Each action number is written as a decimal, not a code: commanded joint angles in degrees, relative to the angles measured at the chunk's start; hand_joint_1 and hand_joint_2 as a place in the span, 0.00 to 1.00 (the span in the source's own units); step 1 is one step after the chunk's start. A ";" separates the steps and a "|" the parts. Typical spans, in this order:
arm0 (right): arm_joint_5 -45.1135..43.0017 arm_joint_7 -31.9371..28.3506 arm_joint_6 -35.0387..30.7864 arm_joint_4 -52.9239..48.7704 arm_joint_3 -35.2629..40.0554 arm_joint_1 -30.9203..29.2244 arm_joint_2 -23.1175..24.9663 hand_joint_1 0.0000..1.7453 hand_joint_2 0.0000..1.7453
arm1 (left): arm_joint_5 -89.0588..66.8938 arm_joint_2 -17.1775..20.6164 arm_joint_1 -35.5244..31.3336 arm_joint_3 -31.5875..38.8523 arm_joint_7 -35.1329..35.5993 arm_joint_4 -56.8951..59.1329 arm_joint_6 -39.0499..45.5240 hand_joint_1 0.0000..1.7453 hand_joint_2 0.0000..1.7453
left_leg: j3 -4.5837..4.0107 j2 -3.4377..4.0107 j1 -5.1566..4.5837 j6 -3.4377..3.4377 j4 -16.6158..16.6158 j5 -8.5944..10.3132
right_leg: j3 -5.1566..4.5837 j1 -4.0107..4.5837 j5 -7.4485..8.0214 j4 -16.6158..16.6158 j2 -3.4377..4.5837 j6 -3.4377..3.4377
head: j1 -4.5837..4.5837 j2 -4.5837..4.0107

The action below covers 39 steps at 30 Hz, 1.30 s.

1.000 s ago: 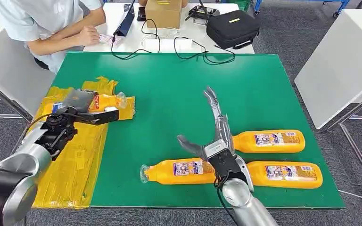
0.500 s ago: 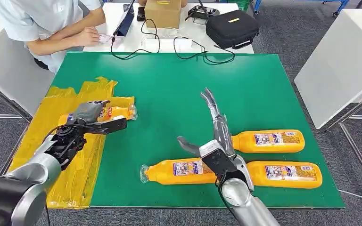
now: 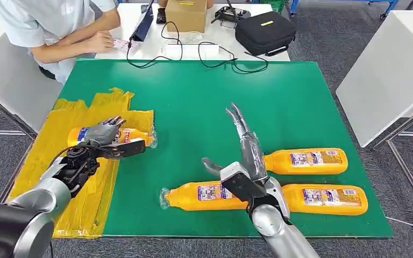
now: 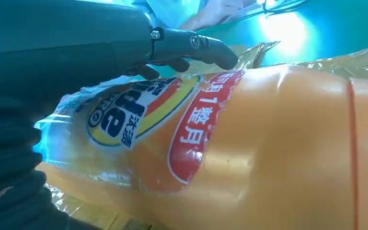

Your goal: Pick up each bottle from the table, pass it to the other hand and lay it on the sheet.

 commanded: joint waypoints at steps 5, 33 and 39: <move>11.30 8.09 12.55 1.44 4.23 -4.59 -5.28 0.00 1.00 | 11.80 -3.82 -2.06 10.39 -7.73 1.18 -0.67 0.00 0.00 | 0.29 -0.01 0.00 0.08 0.03 -0.13 | 0.33 0.06 -0.13 -0.02 -0.13 -0.16 | 0.00 0.00; 29.07 11.79 27.36 -2.98 2.24 4.84 -11.79 0.00 1.00 | 67.62 -6.66 14.77 14.53 -26.77 -34.90 -28.93 0.00 1.00 | 0.32 -0.07 -0.04 0.10 -0.04 -0.11 | 0.38 0.04 -0.15 -0.10 -0.24 -0.16 | -0.02 0.00; 29.36 12.66 27.83 -1.69 2.06 4.64 -11.43 0.00 1.00 | 68.20 -7.08 14.48 14.40 -26.72 -34.44 -29.39 0.00 1.00 | 0.52 -0.02 -0.02 0.12 -0.04 -0.21 | 0.58 0.08 -0.23 -0.11 -0.25 -0.25 | -0.02 0.00</move>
